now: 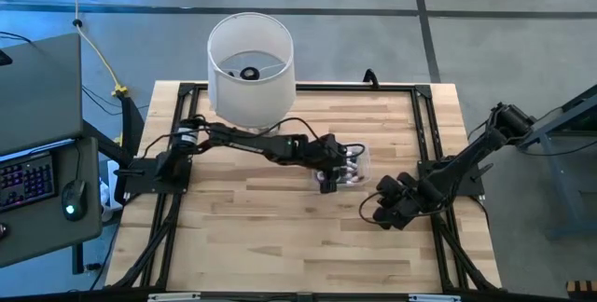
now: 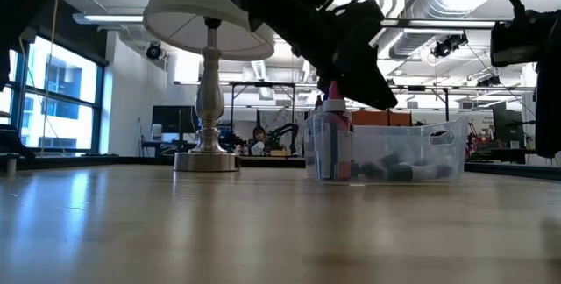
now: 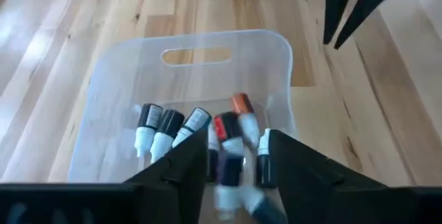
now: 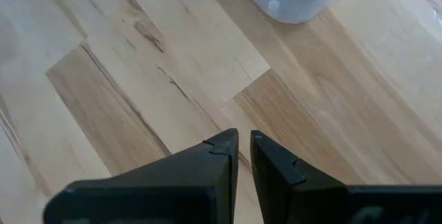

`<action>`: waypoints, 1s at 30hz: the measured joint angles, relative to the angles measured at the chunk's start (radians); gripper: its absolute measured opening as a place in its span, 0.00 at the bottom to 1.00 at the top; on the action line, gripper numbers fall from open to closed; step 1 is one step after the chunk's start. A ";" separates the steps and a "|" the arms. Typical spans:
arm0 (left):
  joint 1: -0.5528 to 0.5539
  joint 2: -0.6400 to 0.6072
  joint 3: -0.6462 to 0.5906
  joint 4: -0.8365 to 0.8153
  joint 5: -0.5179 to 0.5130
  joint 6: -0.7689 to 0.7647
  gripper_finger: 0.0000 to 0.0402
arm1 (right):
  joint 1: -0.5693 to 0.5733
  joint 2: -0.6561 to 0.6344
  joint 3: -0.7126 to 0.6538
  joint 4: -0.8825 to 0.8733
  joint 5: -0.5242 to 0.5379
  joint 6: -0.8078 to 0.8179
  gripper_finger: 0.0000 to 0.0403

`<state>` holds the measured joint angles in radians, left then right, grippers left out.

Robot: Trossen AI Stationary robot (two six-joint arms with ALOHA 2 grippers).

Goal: Pick & Place food coloring
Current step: Return to Home Position

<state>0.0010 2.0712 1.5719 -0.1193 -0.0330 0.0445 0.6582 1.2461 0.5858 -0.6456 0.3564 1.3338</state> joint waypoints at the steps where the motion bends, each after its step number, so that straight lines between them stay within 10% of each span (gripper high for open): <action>1: -0.001 0.000 0.000 0.000 -0.005 -0.004 0.39 | -0.002 0.000 0.000 0.000 -0.001 -0.019 0.08; 18: -0.109 -0.417 0.389 -0.951 -0.139 -0.110 0.42 | -0.033 -0.266 0.056 -0.068 0.004 -0.223 0.08; 23: -0.260 -0.590 0.283 -1.059 -0.324 -0.191 0.42 | -0.035 -0.368 0.054 0.031 0.169 -0.461 0.08; 30: -0.487 -0.971 -0.174 -0.971 -0.578 -0.400 0.42 | -0.027 -0.593 0.054 0.388 -0.041 -1.023 0.08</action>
<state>-0.4857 1.1000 1.3974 -1.0904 -0.6114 -0.3553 0.6312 0.6534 0.6399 -0.2572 0.3159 0.3105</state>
